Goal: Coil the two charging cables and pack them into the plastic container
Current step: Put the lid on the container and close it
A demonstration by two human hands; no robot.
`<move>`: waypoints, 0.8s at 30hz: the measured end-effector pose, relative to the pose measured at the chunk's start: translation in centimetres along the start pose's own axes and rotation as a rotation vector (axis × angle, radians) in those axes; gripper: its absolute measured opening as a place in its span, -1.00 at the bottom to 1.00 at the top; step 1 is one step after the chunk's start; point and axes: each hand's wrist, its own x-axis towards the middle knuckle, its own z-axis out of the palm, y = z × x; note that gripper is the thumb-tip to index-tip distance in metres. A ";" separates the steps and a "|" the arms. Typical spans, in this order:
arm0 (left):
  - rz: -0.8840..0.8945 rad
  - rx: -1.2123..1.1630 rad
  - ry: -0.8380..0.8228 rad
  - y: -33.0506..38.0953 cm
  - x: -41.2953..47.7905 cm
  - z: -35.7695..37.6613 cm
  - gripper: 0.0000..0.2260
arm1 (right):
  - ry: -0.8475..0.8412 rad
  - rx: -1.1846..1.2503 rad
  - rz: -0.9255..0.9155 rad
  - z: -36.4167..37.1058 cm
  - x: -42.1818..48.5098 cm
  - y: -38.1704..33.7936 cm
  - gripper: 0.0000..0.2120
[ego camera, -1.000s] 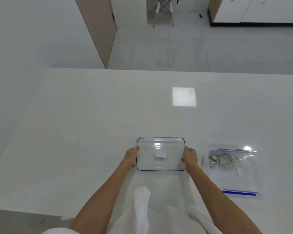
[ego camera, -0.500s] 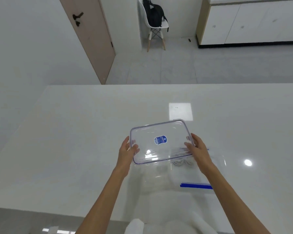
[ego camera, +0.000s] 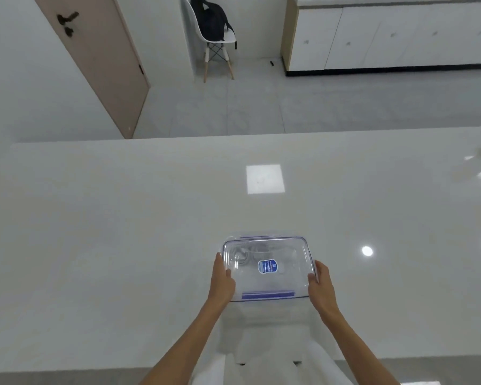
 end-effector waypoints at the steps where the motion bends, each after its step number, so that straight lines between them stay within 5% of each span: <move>1: -0.006 0.019 -0.004 0.2 0.6 -0.1 -0.47 | 0.003 -0.012 -0.001 0.3 0.4 -0.4 -0.60; 24: -0.045 0.206 0.052 -0.5 6.8 -0.2 -0.45 | 0.071 0.033 0.140 1.7 4.8 1.4 -0.62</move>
